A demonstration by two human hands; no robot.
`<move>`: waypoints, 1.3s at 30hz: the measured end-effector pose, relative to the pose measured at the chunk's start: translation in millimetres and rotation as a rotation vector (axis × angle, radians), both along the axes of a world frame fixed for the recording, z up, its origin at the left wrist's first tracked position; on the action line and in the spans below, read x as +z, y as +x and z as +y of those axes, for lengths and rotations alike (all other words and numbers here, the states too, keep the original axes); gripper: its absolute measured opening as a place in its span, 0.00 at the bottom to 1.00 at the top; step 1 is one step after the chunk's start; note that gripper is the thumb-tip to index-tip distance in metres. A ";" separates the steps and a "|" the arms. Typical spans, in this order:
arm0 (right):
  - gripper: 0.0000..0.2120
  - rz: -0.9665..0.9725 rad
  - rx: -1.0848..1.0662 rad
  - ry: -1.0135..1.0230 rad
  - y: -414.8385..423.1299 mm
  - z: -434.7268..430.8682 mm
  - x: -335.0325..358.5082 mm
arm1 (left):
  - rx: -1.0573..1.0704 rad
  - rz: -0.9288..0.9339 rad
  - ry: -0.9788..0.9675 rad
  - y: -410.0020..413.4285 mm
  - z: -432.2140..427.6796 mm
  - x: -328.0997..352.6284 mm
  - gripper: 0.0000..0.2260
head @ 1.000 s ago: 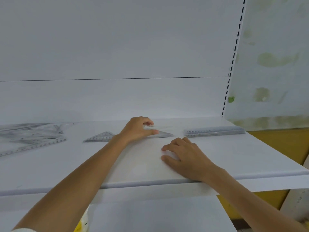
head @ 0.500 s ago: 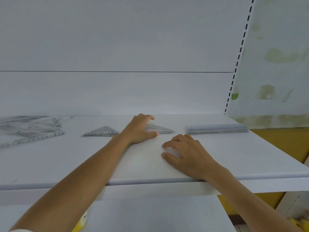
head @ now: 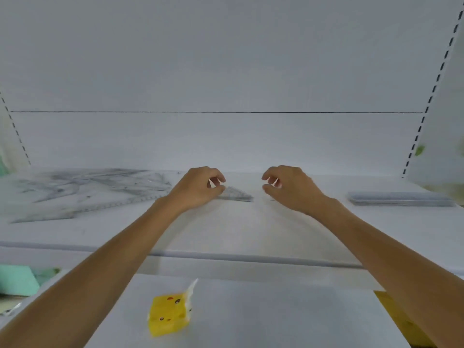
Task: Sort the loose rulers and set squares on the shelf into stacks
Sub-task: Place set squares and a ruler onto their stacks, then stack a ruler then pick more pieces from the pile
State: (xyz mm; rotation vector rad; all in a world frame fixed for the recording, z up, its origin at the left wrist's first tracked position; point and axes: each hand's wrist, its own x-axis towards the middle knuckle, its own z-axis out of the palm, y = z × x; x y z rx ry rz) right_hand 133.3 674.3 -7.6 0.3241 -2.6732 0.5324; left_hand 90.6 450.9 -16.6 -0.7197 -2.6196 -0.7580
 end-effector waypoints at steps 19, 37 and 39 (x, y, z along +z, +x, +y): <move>0.13 -0.117 0.067 -0.004 -90.1 -273.2 -3.7 | 0.130 -0.114 -0.055 -2.6 -302.3 -21.4 0.18; 0.14 -0.088 0.110 0.304 -104.7 -315.0 -15.9 | -0.025 -0.085 -0.264 -51.1 -296.4 -21.9 0.16; 0.14 -0.084 0.124 0.315 -105.0 -319.9 -16.8 | 0.003 -0.088 -0.261 -50.4 -305.0 -22.6 0.17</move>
